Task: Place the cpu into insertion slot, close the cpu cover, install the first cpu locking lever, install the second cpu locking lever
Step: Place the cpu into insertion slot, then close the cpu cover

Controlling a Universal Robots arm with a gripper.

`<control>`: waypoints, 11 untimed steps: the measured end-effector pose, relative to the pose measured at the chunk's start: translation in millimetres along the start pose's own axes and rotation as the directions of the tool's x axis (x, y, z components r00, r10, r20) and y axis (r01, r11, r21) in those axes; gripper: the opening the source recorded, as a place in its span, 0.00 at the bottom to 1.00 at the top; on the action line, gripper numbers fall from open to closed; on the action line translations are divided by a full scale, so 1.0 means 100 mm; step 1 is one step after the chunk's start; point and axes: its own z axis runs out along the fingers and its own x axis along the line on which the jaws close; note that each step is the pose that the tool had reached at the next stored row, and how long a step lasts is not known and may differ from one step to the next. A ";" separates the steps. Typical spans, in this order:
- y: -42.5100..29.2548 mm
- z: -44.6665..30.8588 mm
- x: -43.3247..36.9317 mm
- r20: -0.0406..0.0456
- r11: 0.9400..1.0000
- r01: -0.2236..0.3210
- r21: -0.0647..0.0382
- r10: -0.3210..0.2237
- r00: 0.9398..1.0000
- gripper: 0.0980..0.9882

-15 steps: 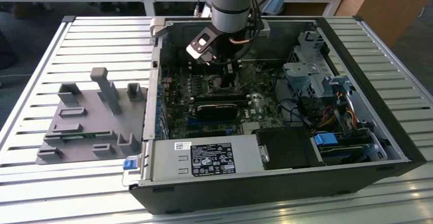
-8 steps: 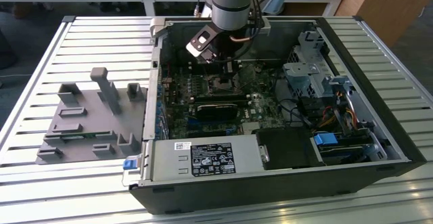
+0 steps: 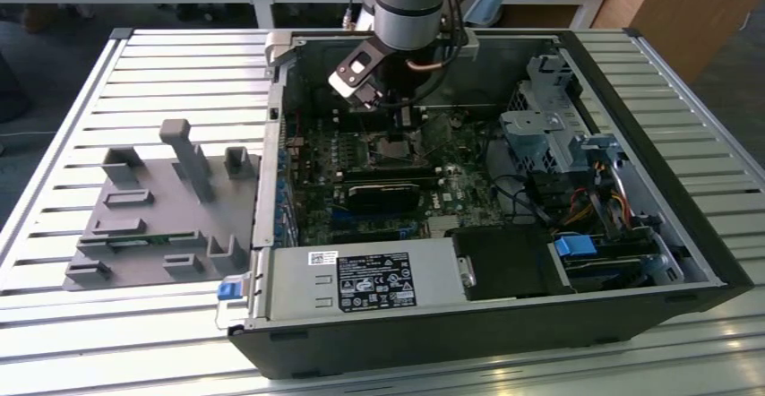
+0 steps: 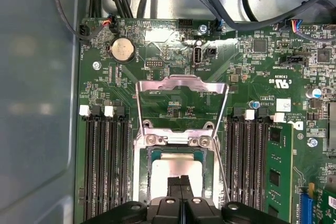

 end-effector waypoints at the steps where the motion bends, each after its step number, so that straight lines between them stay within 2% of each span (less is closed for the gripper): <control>1: 0.000 -0.005 0.000 0.000 1.000 0.000 0.000 0.000 1.000 0.01; 11: 0.001 -0.036 0.000 0.000 1.000 0.000 0.000 0.000 1.000 0.01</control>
